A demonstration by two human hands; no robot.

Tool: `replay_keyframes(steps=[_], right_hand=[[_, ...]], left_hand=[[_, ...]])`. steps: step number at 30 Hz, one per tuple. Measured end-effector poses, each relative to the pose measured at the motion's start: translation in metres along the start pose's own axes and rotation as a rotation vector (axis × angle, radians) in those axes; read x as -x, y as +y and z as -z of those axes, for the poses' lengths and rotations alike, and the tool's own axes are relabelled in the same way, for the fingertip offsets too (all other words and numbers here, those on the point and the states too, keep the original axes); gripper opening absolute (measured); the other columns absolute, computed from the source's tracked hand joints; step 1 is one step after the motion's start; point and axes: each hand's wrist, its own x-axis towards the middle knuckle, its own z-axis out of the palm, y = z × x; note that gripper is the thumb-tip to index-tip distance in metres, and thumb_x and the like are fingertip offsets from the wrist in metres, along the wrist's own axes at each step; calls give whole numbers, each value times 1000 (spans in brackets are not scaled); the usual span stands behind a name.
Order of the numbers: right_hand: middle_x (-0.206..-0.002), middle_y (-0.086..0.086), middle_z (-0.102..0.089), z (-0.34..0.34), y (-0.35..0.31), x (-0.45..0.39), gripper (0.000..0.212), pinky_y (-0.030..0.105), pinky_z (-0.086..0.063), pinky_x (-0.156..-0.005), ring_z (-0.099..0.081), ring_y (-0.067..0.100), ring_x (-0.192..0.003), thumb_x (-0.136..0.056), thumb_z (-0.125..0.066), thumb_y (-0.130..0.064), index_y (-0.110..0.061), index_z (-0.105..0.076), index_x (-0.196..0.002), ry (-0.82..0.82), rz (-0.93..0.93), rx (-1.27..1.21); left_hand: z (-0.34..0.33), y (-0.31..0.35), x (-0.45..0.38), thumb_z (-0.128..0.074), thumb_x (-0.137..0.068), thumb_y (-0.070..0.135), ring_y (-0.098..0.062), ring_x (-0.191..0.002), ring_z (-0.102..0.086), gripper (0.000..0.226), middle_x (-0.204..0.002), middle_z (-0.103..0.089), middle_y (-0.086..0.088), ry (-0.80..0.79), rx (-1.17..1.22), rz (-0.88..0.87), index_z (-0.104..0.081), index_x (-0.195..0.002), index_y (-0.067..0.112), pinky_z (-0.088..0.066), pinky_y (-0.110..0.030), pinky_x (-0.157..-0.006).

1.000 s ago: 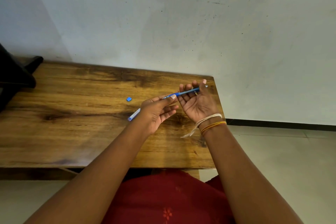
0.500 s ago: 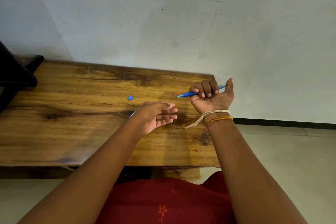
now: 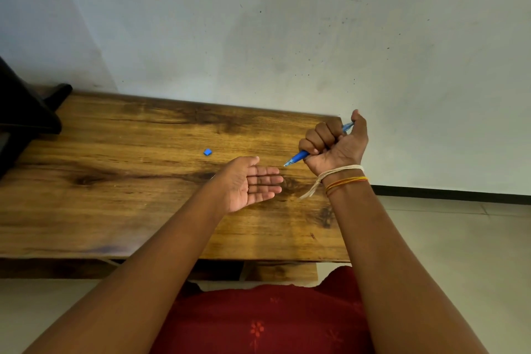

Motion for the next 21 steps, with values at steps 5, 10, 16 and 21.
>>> replay_keyframes(steps=[5,10,16,21], right_hand=[[-36,-5,-13,-2,-1,0,60,16,-14,-45,-5,14,-42,-88,-33,-48,-20,-25,-35,-11,-16,55],[-43,-5,-8,-7,2,5,67,18,-12,-44,-6,13,-41,-89,-33,-61,-21,-25,-36,-51,-48,139],[-36,-6,-16,-15,6,7,56,19,-11,-46,-5,14,-42,-89,-30,-47,-22,-22,-39,-41,14,348],[-35,-7,-16,-17,8,8,60,21,-8,-49,-4,15,-44,-91,-30,-52,-22,-22,-39,-30,21,353]], left_hand=[[2,-1,-4,-30,-100,37,-26,-82,-74,54,-94,-75,-14,-19,-13,17,-71,-95,3,-57,-30,-65],[0,-2,-7,-30,-100,39,-26,-81,-74,55,-94,-75,-14,-35,-54,27,-71,-94,3,-56,-30,-65],[-2,-2,-7,-30,-100,40,-26,-79,-73,56,-94,-75,-14,-16,-93,39,-71,-96,2,-56,-31,-68],[-3,-4,-7,-28,-100,40,-26,-80,-73,57,-93,-75,-15,-15,-104,44,-70,-96,1,-57,-32,-70]])
